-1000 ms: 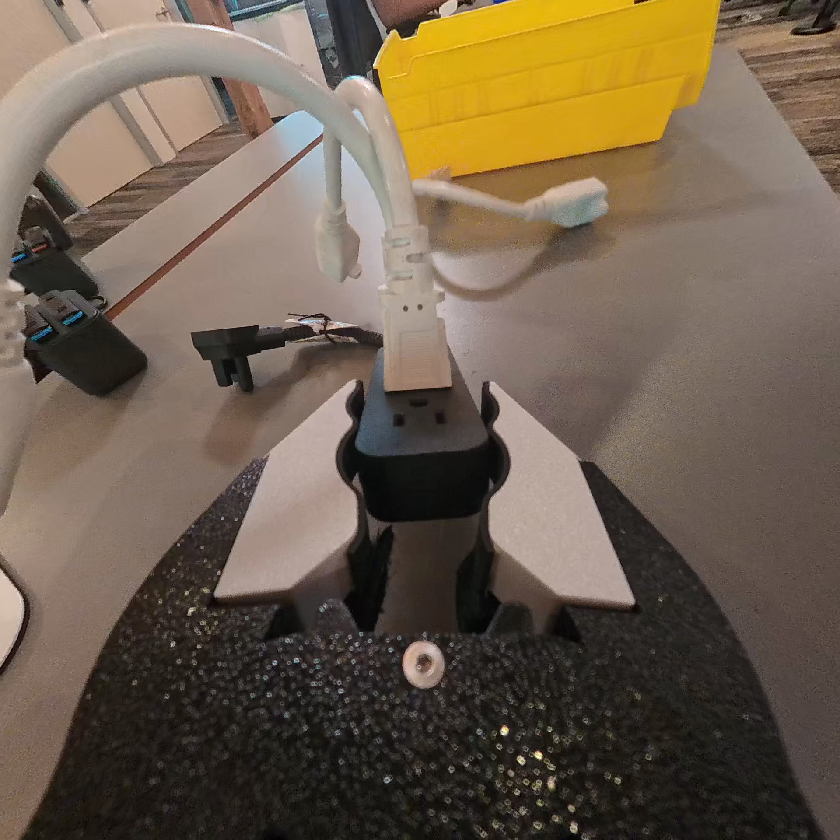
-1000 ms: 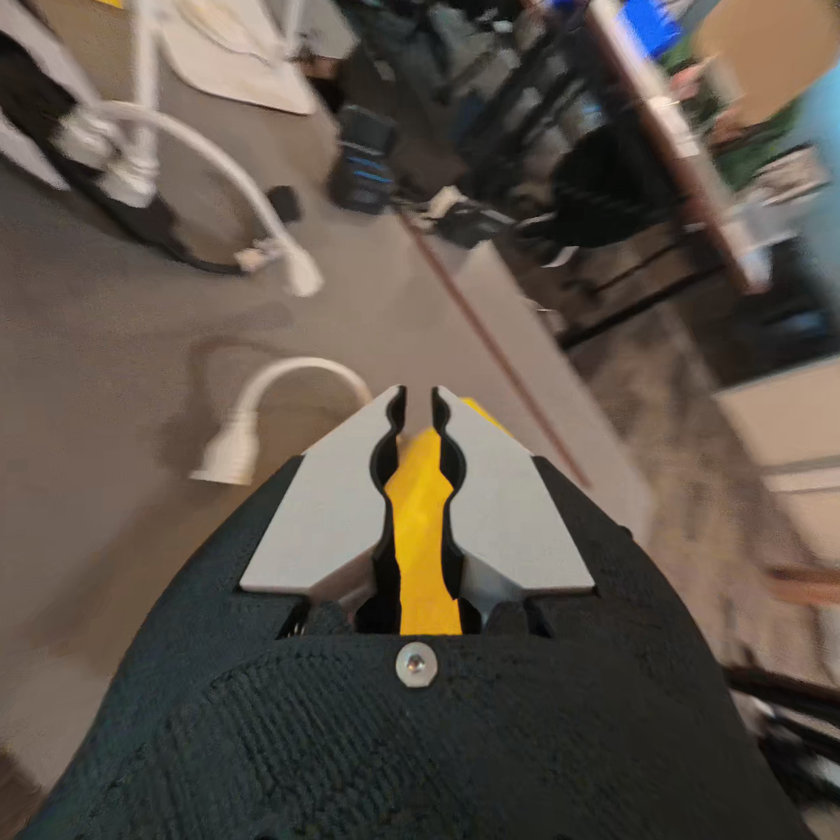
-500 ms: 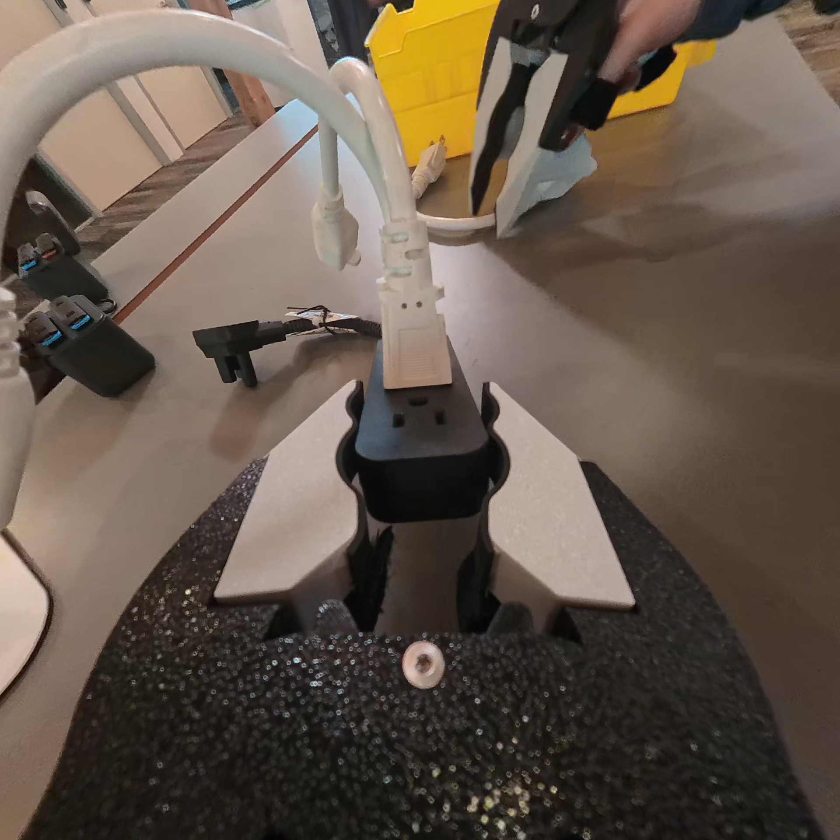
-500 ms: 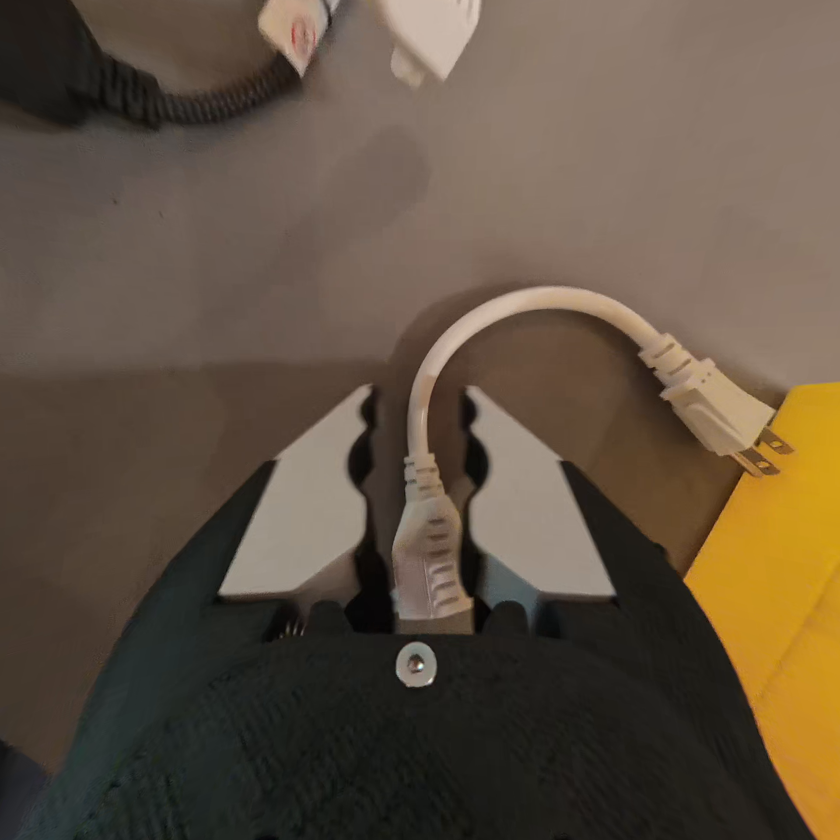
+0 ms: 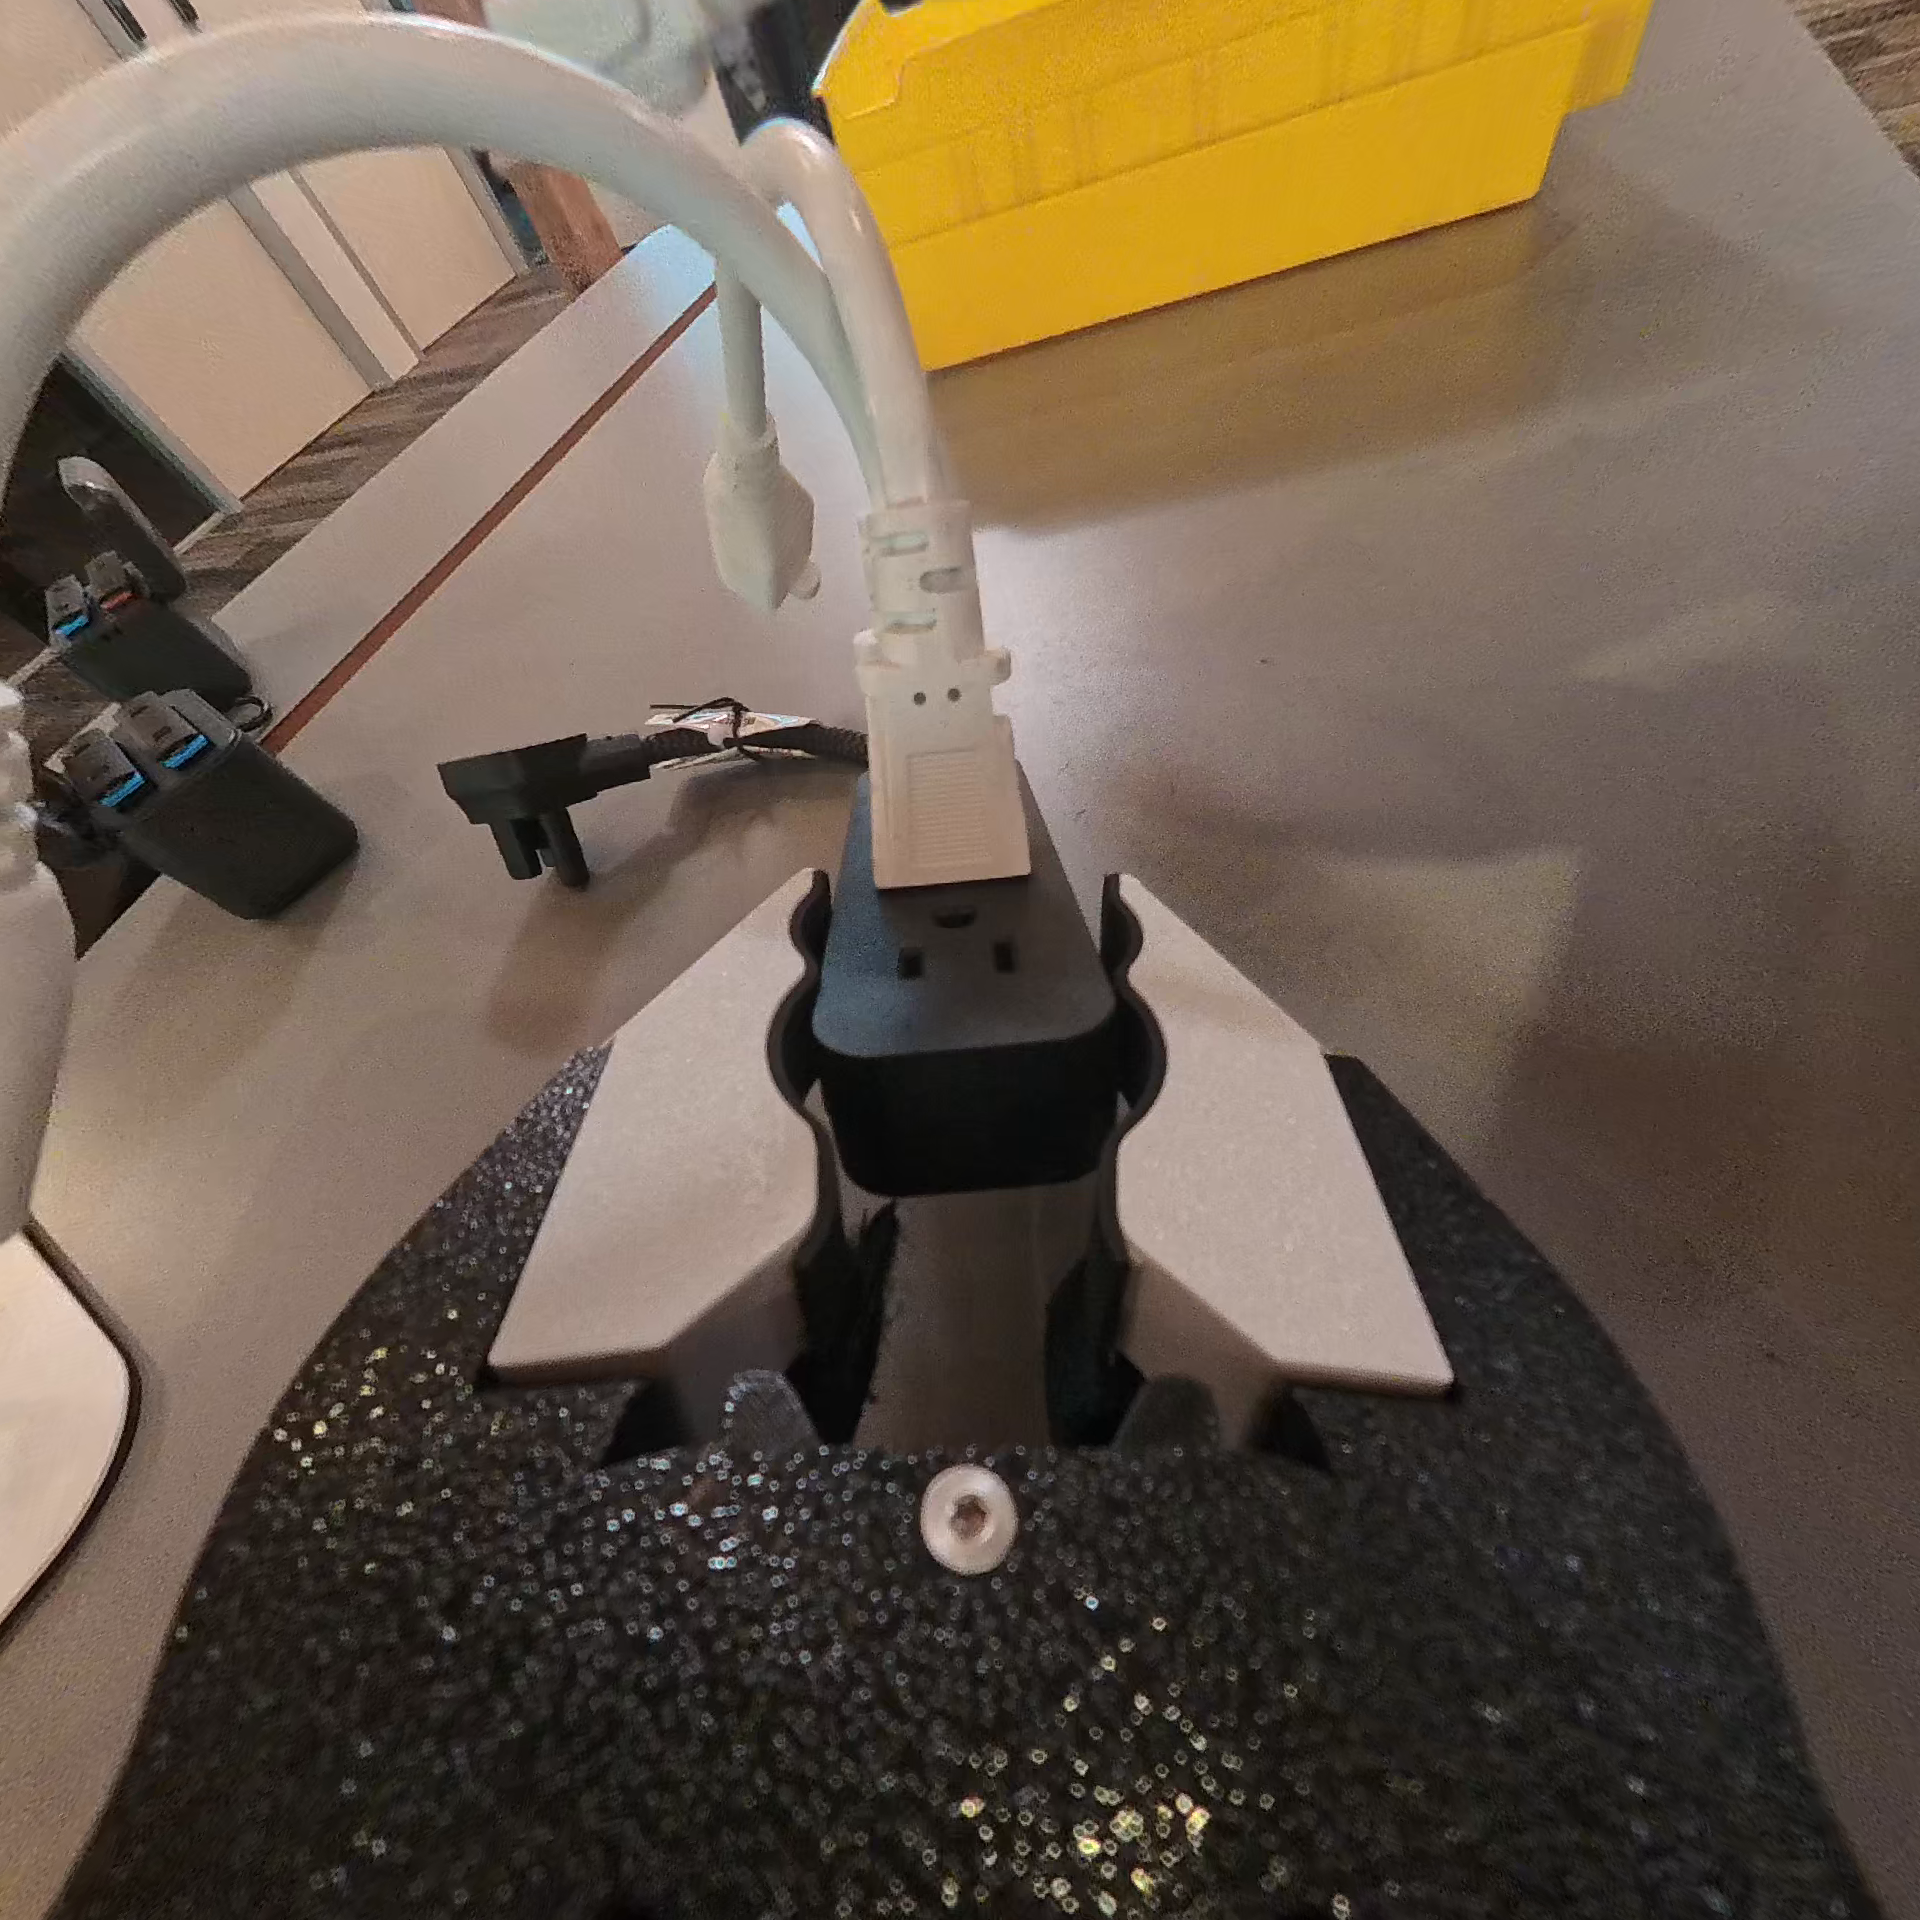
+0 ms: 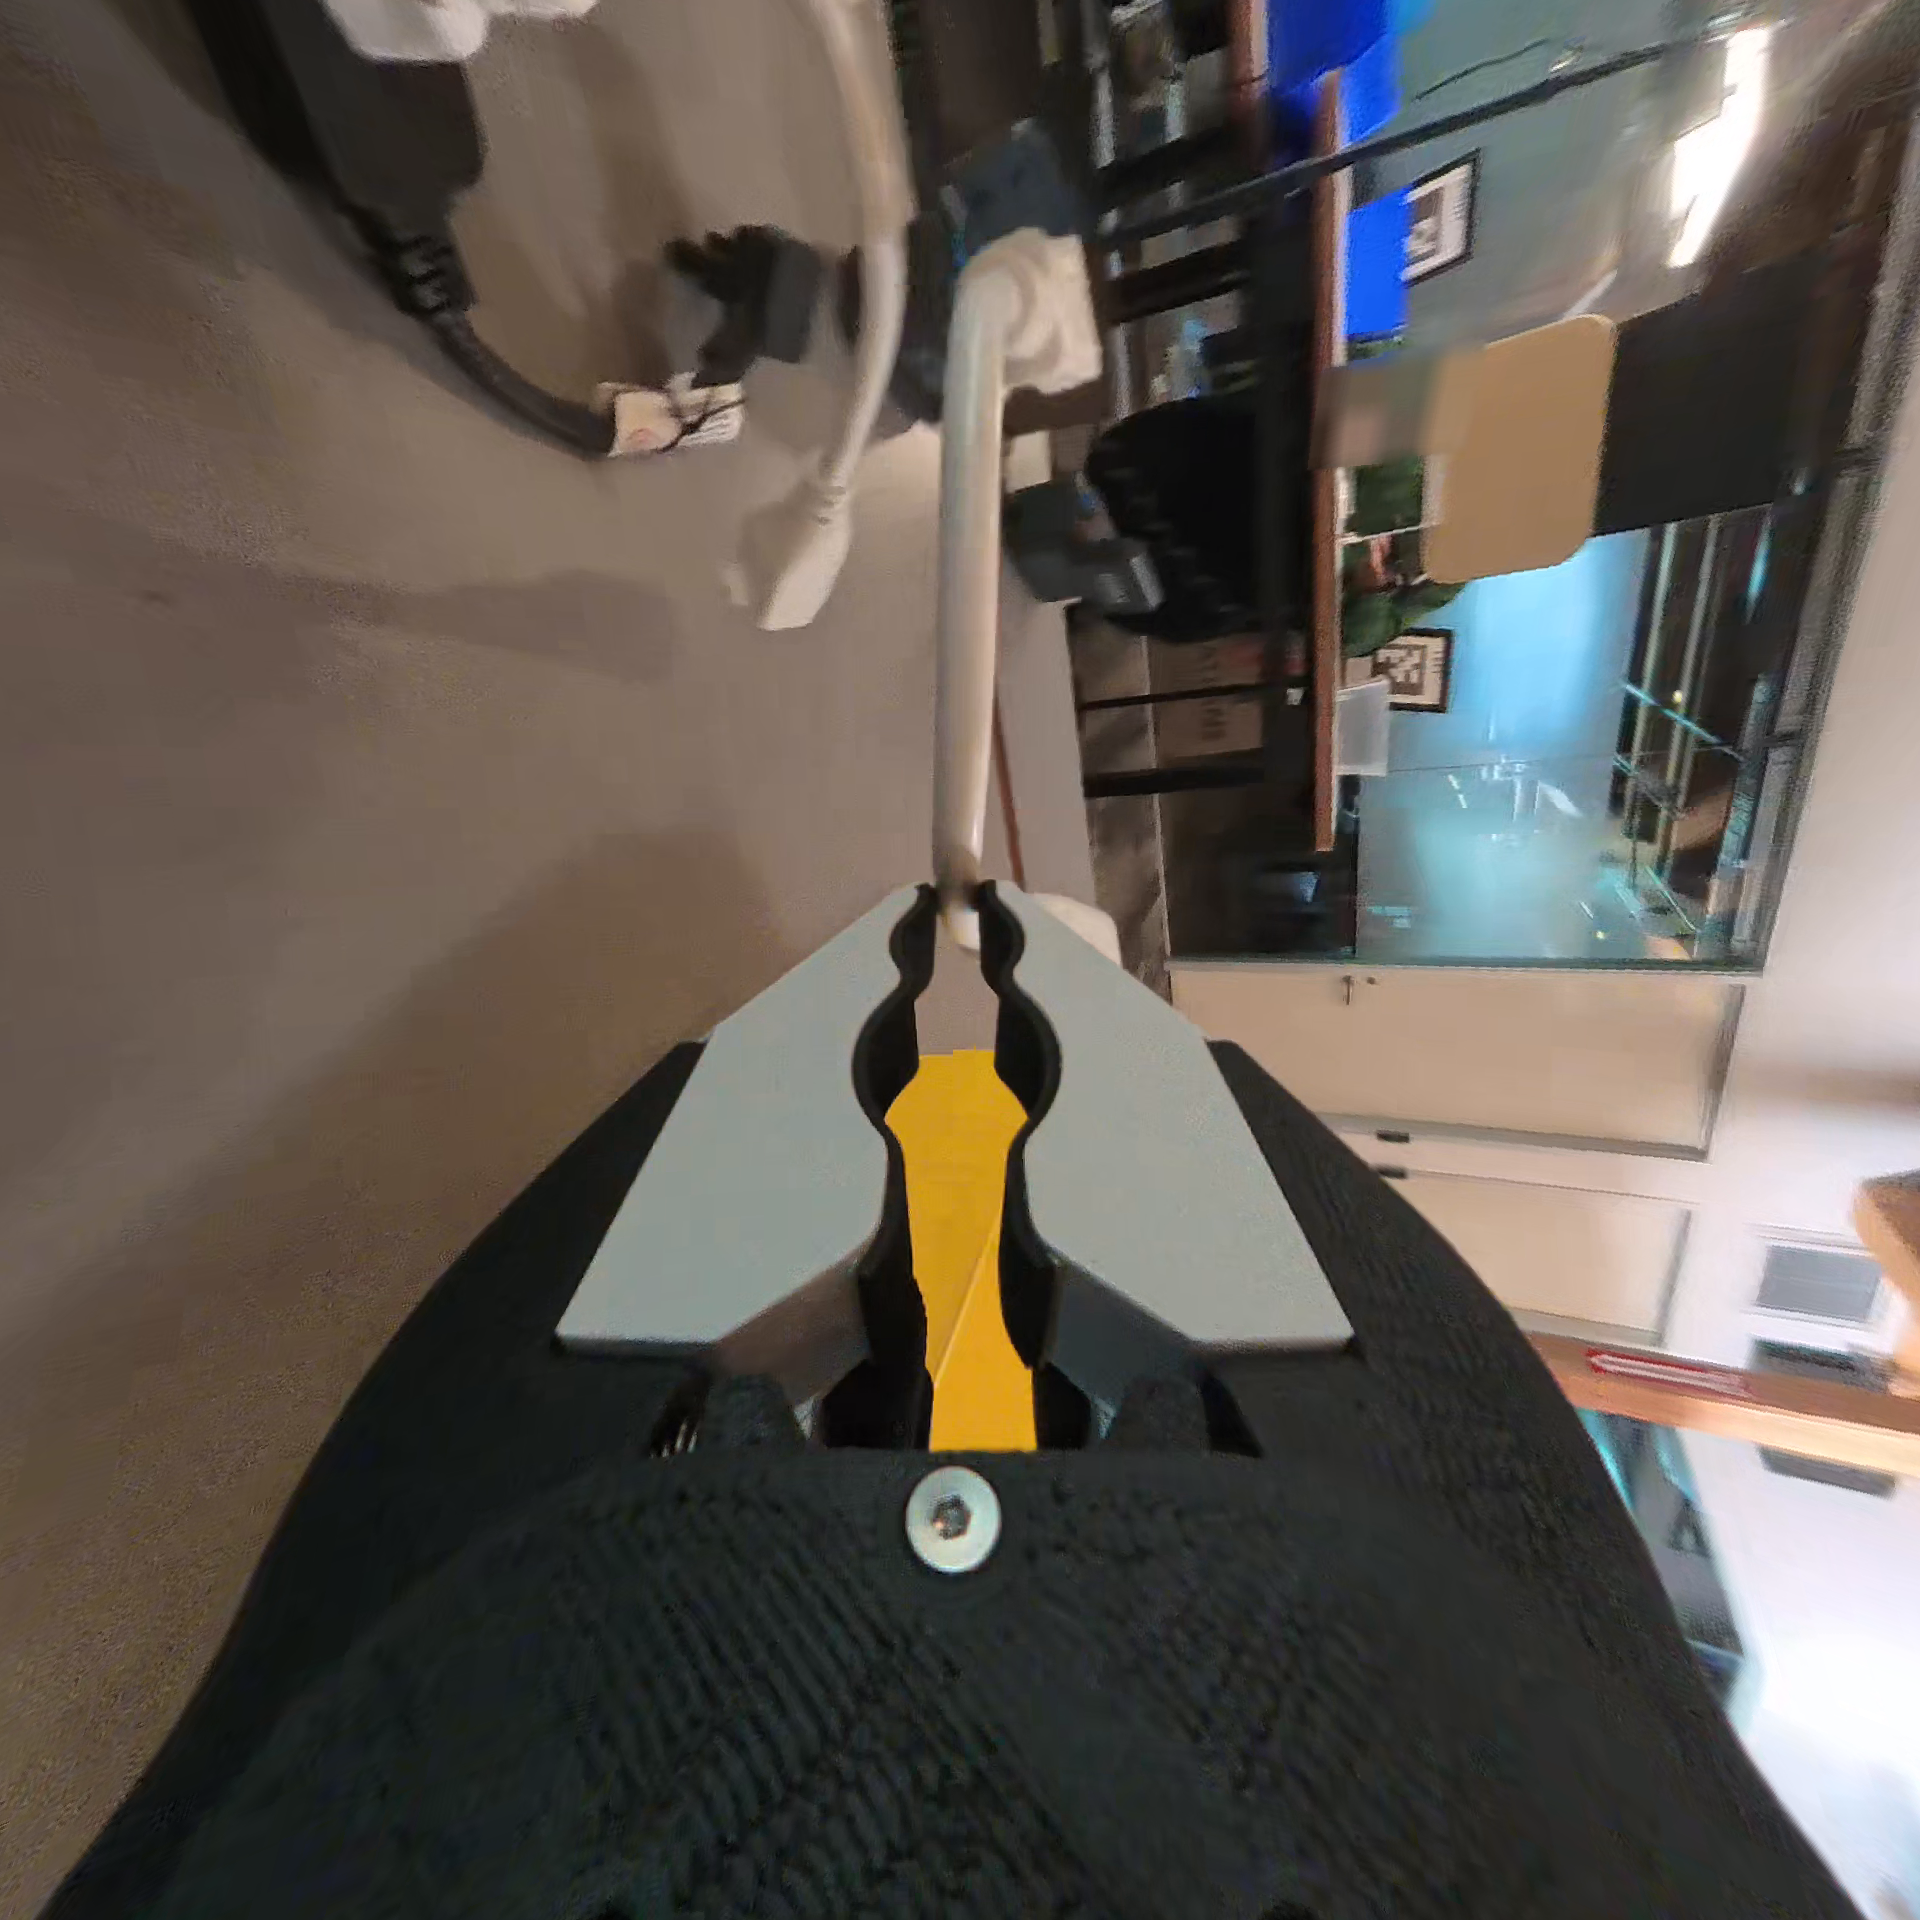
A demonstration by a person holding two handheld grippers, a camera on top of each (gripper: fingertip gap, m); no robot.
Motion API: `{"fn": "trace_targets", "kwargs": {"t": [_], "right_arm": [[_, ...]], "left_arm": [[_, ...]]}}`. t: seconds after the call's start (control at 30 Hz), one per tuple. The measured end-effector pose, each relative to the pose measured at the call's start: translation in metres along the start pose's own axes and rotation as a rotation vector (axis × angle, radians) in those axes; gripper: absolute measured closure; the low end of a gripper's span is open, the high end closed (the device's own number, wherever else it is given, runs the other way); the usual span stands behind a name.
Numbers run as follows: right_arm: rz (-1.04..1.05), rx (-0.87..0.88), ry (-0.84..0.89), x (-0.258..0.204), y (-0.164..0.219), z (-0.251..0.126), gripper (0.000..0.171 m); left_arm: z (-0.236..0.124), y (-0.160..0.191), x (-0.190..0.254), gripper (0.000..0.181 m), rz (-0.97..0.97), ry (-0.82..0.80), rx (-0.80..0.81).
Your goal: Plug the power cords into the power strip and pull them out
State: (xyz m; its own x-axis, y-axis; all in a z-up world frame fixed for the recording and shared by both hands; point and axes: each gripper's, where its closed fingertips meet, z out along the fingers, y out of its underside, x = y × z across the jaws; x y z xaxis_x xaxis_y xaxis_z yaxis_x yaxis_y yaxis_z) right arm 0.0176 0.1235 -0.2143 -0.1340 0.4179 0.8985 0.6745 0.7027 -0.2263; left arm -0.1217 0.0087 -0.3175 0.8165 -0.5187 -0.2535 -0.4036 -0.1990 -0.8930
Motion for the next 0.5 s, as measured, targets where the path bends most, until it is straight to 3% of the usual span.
{"fn": "trace_targets", "kwargs": {"t": [0.13, 0.3, 0.43, 0.5], "right_arm": [[0.012, -0.065, 0.111, 0.037, 0.028, -0.016, 0.165], [0.188, -0.294, 0.263, 0.09, 0.121, -0.05, 0.165], [0.386, -0.51, 0.226, 0.075, 0.202, -0.066, 0.165], [0.472, -0.591, 0.109, 0.045, 0.23, -0.061, 0.165]], "left_arm": [[0.0, 0.0, 0.001, 0.131, 0.003, 0.002, 0.003], [-0.001, 0.0, 0.001, 0.131, 0.003, 0.005, 0.004], [-0.001, 0.0, 0.0, 0.131, -0.001, 0.007, 0.005], [-0.001, 0.0, 0.0, 0.131, -0.001, 0.008, 0.004]]}}
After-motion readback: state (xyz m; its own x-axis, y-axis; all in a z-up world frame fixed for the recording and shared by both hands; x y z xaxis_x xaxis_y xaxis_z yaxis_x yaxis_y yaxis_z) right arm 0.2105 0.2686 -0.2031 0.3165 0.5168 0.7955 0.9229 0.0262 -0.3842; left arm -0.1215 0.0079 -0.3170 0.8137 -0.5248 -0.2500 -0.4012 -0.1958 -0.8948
